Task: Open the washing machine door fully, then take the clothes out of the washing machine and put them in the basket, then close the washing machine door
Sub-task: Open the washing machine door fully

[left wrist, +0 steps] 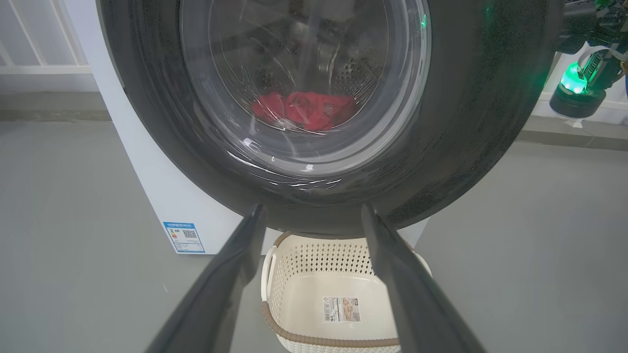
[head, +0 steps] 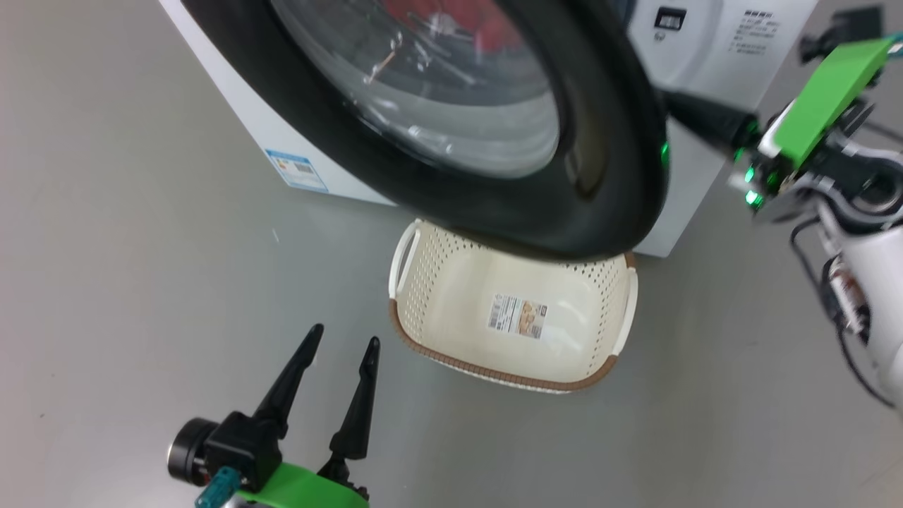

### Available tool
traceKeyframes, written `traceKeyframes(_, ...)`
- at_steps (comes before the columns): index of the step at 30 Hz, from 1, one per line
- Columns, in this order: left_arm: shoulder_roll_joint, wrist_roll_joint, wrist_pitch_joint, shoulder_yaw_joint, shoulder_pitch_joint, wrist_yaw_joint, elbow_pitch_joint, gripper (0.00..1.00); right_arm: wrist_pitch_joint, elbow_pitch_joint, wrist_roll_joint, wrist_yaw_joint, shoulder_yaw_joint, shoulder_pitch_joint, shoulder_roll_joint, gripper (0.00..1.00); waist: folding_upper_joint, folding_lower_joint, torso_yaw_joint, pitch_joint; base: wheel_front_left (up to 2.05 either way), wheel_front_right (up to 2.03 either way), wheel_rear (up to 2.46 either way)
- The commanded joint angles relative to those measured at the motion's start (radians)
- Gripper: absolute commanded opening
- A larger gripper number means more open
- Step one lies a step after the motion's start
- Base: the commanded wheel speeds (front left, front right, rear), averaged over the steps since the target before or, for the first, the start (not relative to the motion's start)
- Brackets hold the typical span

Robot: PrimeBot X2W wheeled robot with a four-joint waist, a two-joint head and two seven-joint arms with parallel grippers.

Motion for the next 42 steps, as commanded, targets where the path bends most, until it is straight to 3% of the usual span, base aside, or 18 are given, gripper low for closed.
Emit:
traceKeyframes(1, 0.012, 0.006, -0.012, 0.036, 0.012, 0.009, -0.02, 1.0, 0.012, -0.048, -0.01, 0.007, 0.021, 0.038, 0.03, 0.0, 0.0, 0.0, 0.0, -0.036, 0.0, 0.0, 0.0)
traceKeyframes(18, 0.012, 0.024, -0.012, 0.071, 0.118, 0.019, -0.025, 1.0, 0.045, -0.233, -0.056, 0.007, 0.079, 0.28, 0.099, 0.0, 0.0, 0.0, 0.05, -0.16, 0.0, 0.0, 0.0)
traceKeyframes(42, 0.012, 0.053, -0.012, 0.081, 0.17, 0.01, -0.004, 1.0, 0.022, -0.328, -0.098, 0.007, 0.129, 0.447, 0.213, 0.0, 0.0, 0.0, 0.174, -0.247, 0.0, 0.0, 0.0)
